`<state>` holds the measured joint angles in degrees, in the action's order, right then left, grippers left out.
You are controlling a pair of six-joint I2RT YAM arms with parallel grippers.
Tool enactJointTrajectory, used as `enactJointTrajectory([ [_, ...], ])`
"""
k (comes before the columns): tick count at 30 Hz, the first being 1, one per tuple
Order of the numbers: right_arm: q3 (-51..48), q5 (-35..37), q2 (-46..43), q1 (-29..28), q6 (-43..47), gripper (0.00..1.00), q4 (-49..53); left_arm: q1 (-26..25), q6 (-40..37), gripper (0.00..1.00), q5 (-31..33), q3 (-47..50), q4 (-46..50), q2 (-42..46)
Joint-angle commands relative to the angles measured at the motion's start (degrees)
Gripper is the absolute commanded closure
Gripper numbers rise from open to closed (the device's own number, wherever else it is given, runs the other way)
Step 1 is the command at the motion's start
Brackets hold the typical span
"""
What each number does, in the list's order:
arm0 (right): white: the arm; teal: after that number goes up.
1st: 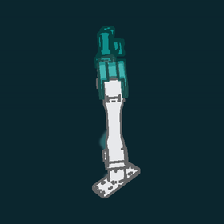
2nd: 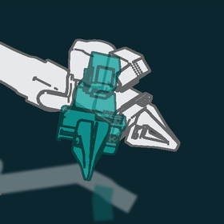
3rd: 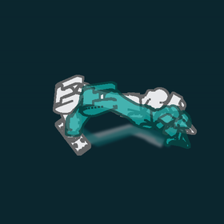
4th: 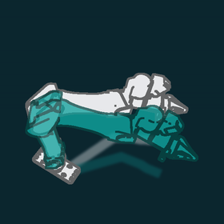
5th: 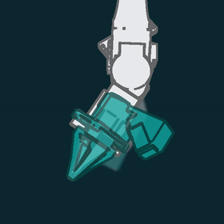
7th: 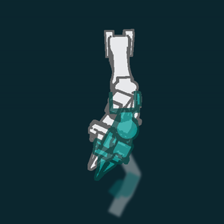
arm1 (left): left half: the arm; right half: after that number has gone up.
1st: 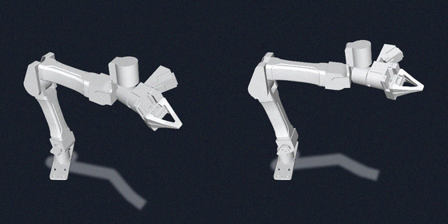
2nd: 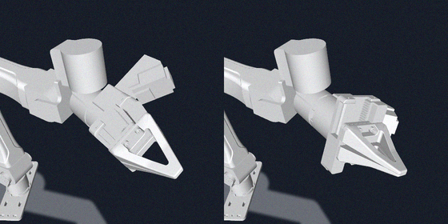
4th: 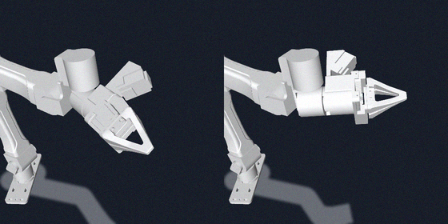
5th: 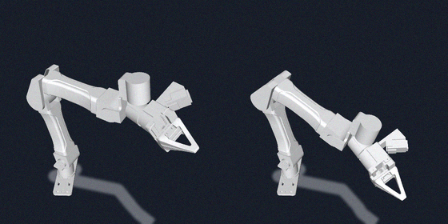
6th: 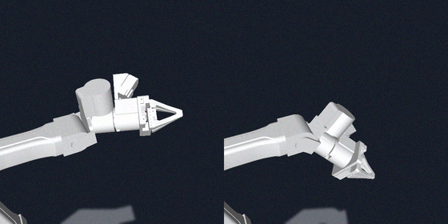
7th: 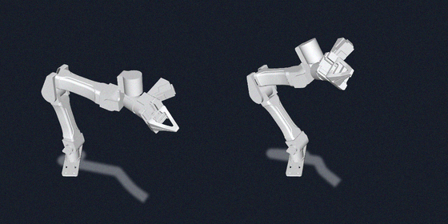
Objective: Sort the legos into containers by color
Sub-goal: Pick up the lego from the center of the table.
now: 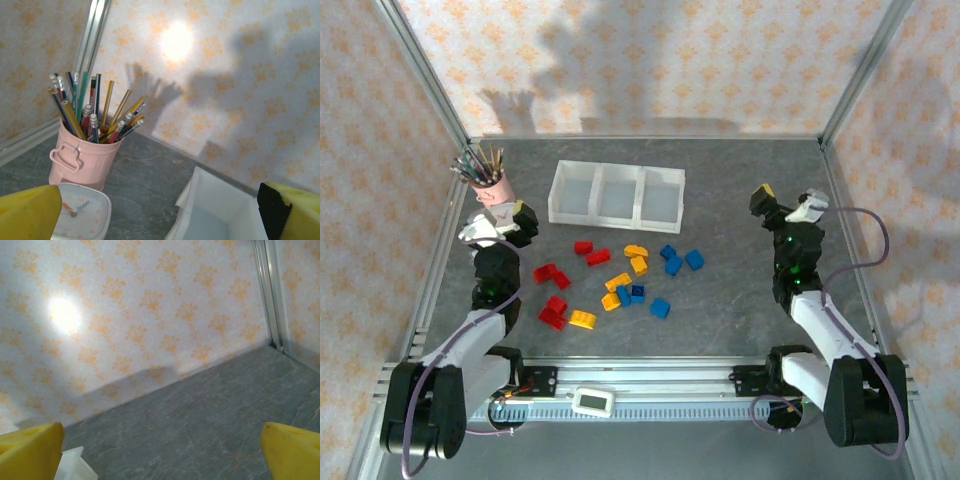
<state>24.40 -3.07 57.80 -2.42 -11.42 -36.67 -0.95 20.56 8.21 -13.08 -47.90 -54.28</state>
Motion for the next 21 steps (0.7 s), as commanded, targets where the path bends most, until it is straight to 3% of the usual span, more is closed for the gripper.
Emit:
enactJointTrajectory([
  [1, 0.48, -1.55, 0.05, 0.56, -8.64, 0.00, 9.02, 0.74, 9.65, 0.01, 2.19, 0.56, 5.31, 2.90],
  [6, 2.79, -4.59, 2.23, 0.81, -11.31, 0.00, 14.38, 0.78, 11.53, 0.01, -1.48, -5.40, 19.40, 3.77],
  [13, 0.47, -4.75, 2.12, -2.31, -14.80, 0.00, 13.51, 0.02, 14.63, 0.01, -12.48, -8.70, 28.25, 4.22],
  [15, 1.88, -3.29, 2.74, -4.97, -14.54, 0.00, 16.89, -1.53, 14.86, 0.01, -14.61, -9.51, 30.70, 4.31],
  [21, 4.11, -3.82, 5.64, -10.07, -15.22, 0.00, 23.30, -10.20, 14.51, 0.01, -13.30, -13.97, 39.41, 2.43],
])
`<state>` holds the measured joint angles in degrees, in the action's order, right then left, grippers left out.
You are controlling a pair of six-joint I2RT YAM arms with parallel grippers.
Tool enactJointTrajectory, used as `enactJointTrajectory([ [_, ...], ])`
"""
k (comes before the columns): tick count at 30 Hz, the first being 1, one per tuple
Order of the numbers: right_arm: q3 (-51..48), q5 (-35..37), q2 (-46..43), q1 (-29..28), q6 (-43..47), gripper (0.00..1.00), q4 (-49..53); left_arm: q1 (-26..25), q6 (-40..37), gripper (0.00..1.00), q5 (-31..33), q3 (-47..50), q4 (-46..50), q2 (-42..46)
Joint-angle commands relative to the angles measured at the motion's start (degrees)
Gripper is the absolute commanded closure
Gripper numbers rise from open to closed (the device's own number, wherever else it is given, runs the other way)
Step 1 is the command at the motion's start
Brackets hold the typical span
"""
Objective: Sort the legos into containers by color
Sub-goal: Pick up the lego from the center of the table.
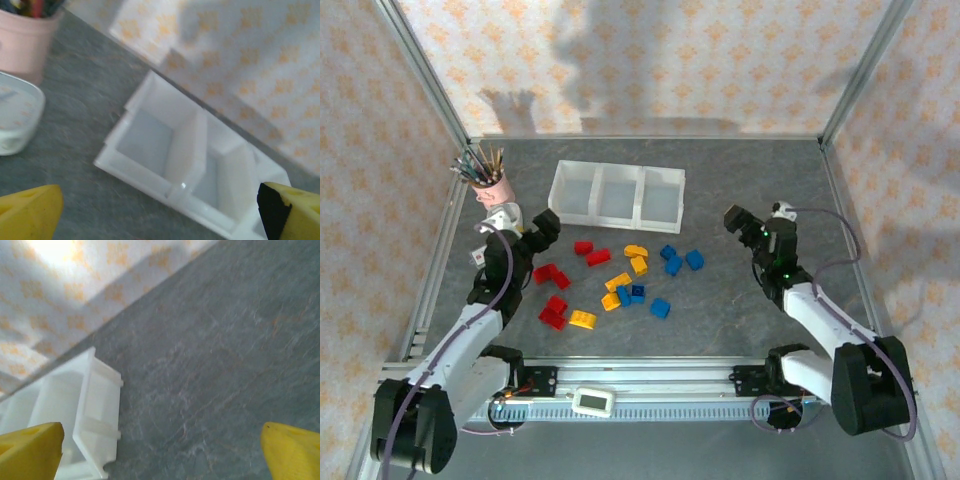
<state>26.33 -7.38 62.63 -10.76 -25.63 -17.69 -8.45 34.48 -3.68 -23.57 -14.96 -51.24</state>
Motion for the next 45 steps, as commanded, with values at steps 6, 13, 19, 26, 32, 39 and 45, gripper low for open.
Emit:
enactJointTrajectory([
  [6, 6.12, 3.89, 4.74, -10.96, 0.80, 0.00, 10.84, -9.59, 0.88, 0.01, -2.03, -8.23, 14.09, -6.44],
  [13, 9.12, 6.07, 10.32, -19.41, 0.07, 0.00, 15.24, -17.66, 5.87, 0.03, 3.76, -15.32, 25.98, -15.77],
  [19, 10.91, 6.60, 14.30, -23.80, -1.00, 0.00, 16.24, -23.64, 13.93, 0.05, 9.58, -17.10, 29.68, -21.15],
  [26, 12.69, 6.24, 18.14, -24.57, -0.28, 0.00, 15.73, -25.35, 16.85, 0.05, 13.01, -19.61, 28.46, -29.01],
  [32, 13.13, 6.94, 19.10, -24.57, 0.27, 0.00, 15.40, -25.39, 16.97, 0.05, 14.32, -22.78, 26.84, -36.12],
  [39, 13.35, 7.02, 19.99, -24.57, 0.59, 0.00, 15.92, -25.39, 16.50, 0.07, 17.51, -26.34, 28.15, -42.48],
  [45, 13.64, 7.38, 20.43, -24.61, 0.75, 0.00, 16.02, -25.35, 15.85, 0.13, 19.23, -27.31, 27.69, -45.27],
])
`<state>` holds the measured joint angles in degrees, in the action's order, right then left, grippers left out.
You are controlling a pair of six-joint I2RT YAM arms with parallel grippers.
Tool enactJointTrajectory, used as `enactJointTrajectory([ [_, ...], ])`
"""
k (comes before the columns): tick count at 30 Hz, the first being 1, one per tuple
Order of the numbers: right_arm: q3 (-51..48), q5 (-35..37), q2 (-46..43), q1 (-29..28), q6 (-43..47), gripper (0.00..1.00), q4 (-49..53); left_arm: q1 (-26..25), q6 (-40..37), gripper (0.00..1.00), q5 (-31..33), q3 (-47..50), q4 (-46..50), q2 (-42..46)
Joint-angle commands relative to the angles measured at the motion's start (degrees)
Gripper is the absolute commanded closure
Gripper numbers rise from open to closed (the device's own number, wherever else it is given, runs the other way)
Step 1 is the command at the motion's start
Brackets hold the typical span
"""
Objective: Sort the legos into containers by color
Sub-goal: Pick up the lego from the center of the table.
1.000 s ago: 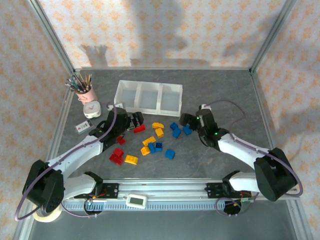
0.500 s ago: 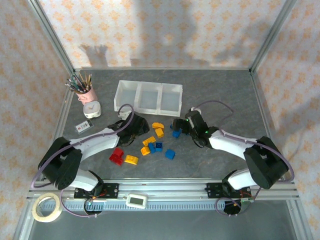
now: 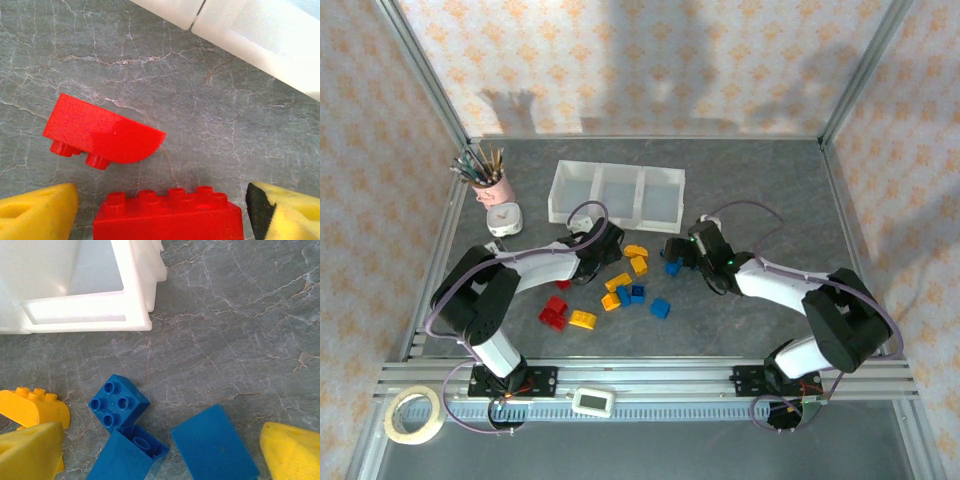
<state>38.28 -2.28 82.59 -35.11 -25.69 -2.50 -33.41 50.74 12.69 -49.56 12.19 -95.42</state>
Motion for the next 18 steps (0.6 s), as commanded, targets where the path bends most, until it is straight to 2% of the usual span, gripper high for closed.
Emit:
enactJointTrajectory([
  [1, 1.72, 2.16, 0.51, -0.29, 0.82, 0.00, 0.76, -0.48, -0.45, 0.14, 2.80, -1.37, 0.26, -1.50],
  [6, 2.12, 2.28, 0.77, -0.23, 0.84, 0.00, 1.04, -0.47, -0.90, 0.20, 2.08, -1.06, -1.11, -2.32],
  [14, 2.83, 2.51, 0.73, -0.22, 0.90, 0.00, 2.08, -0.47, -2.00, 0.35, 1.12, 0.11, -1.74, -0.36],
  [18, 3.46, 2.54, -0.36, -0.22, 1.10, 0.00, 2.91, -0.42, -2.78, 0.38, 0.09, 0.37, -0.42, 2.39],
])
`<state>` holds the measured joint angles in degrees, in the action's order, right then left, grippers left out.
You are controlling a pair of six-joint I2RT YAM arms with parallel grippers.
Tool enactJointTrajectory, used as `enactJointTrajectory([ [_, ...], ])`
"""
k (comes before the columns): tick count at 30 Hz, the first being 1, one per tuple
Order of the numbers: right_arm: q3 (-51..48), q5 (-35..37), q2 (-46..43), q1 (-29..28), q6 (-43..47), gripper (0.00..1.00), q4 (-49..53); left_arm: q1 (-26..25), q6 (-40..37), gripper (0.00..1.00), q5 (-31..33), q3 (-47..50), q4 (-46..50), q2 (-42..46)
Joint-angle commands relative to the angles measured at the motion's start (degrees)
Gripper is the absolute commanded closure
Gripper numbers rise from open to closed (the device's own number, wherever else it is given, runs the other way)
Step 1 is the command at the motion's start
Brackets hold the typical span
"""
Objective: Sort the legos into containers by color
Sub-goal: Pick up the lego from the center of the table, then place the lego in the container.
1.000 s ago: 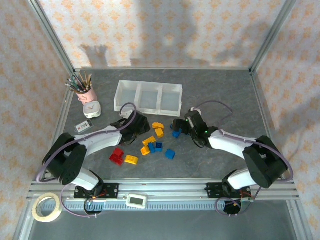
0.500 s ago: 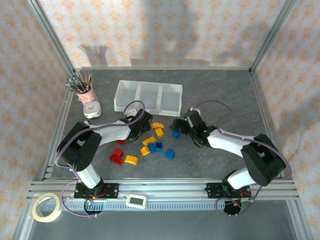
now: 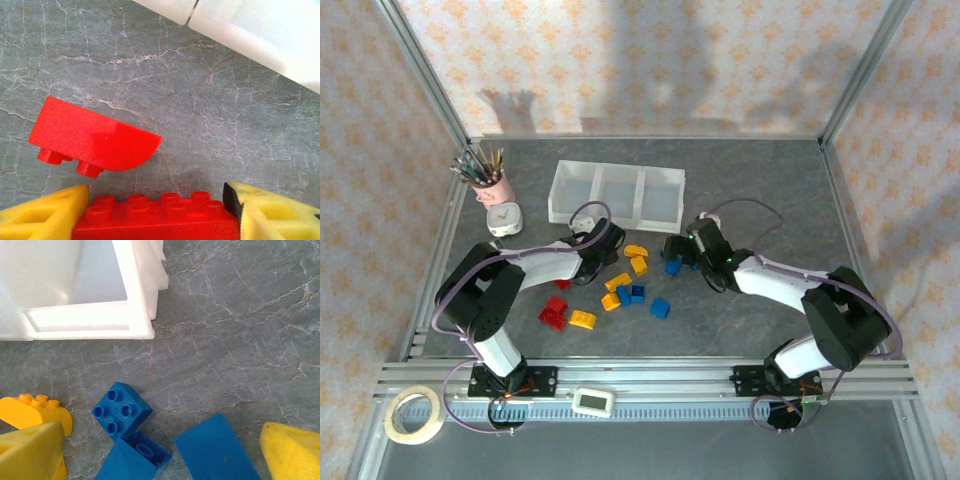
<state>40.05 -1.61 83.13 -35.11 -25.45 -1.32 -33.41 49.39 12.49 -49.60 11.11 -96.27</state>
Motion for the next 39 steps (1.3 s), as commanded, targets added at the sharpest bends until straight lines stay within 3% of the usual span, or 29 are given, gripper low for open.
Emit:
enactJointTrajectory([
  [1, 1.97, 1.93, -1.26, -0.22, 0.94, 0.00, 2.02, -0.48, -1.70, 0.39, -0.13, 0.71, 0.84, 4.25],
  [6, 3.74, 0.81, -2.39, -0.23, 1.28, 0.00, 3.85, -0.44, -4.88, 0.43, -1.27, 1.21, 2.12, 10.43],
  [12, 4.68, -0.85, -3.39, -0.30, 0.17, 0.00, 2.85, -0.10, -9.46, 0.48, 2.74, -3.85, 8.14, 15.98],
  [17, 5.72, -1.01, -1.79, -0.27, -0.34, 0.00, 0.20, 5.10, -13.10, 0.52, 2.34, -7.42, 6.93, 17.43],
  [21, 7.04, -1.31, 0.41, -0.26, -0.61, 0.00, -3.29, 11.02, -14.95, 0.54, -0.56, -10.78, 5.08, 13.92],
  [30, 11.54, -0.20, 5.90, -0.27, -0.28, 0.00, -4.40, 20.11, -17.34, 0.55, 0.61, -20.16, 1.43, 1.35],
  [39, 13.72, 1.38, 8.17, -0.22, 1.43, 0.00, -2.97, 21.97, -17.67, 0.54, -2.75, -31.70, 0.66, -12.14],
])
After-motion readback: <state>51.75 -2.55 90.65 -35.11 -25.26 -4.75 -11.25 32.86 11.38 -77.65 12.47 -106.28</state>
